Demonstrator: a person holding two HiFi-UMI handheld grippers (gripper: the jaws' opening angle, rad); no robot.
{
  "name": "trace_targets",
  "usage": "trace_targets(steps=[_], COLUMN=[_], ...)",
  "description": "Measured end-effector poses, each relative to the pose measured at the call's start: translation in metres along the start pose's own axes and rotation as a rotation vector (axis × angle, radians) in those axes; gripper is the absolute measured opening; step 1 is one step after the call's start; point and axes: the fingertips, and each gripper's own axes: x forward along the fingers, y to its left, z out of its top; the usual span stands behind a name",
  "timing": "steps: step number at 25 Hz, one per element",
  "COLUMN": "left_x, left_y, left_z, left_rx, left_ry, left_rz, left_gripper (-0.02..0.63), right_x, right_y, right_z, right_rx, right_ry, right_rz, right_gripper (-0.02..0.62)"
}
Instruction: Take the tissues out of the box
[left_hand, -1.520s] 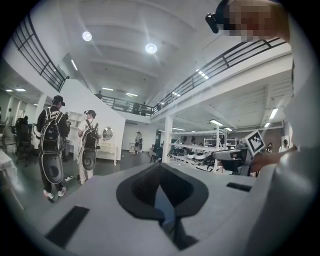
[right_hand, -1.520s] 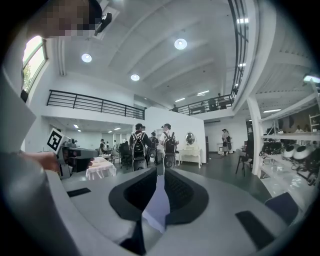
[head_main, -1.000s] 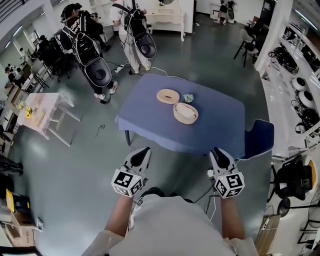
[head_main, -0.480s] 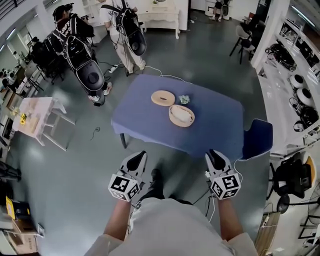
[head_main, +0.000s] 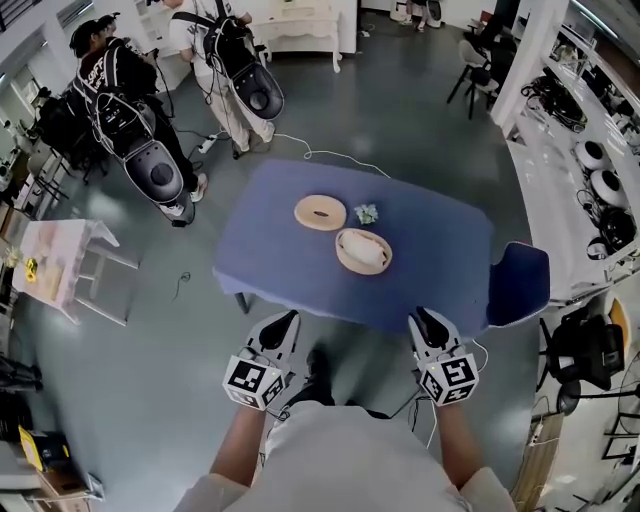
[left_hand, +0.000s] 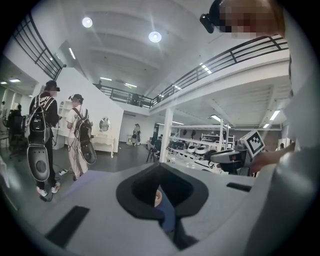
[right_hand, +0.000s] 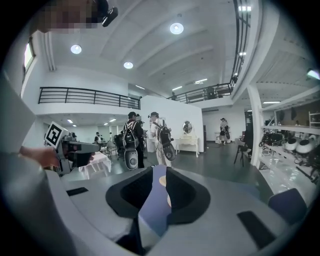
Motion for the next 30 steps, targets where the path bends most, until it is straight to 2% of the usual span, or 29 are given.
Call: trace_targets(steps=[5, 15, 22, 30], left_x=[0.036, 0.091, 0.117, 0.152], left_y=[0.052, 0.114, 0.124, 0.123], left_z=[-0.001, -0.002, -0.013, -0.026], left_rx=[0.001, 0.021, -0.024, -0.06], left_ry=[0.037, 0.075, 0.095, 0.122], left_rz=[-0.049, -0.156, -0.151, -0.083], left_gripper=[0.008, 0.006, 0.008, 0.008], right_x=[0.056, 0.121, 0.145, 0.178], right_y=[-0.001, -0.009, -0.027, -0.058], right_z=[-0.002, 0.002, 0.0, -0.015], right_rx=[0.004, 0.007, 0.007, 0.005], right_ry=[0.037, 0.063, 0.099, 0.162], right_rz=[-0.031, -0.105, -0.104, -0.013], right_gripper=[0.103, 0.1, 0.098, 0.098])
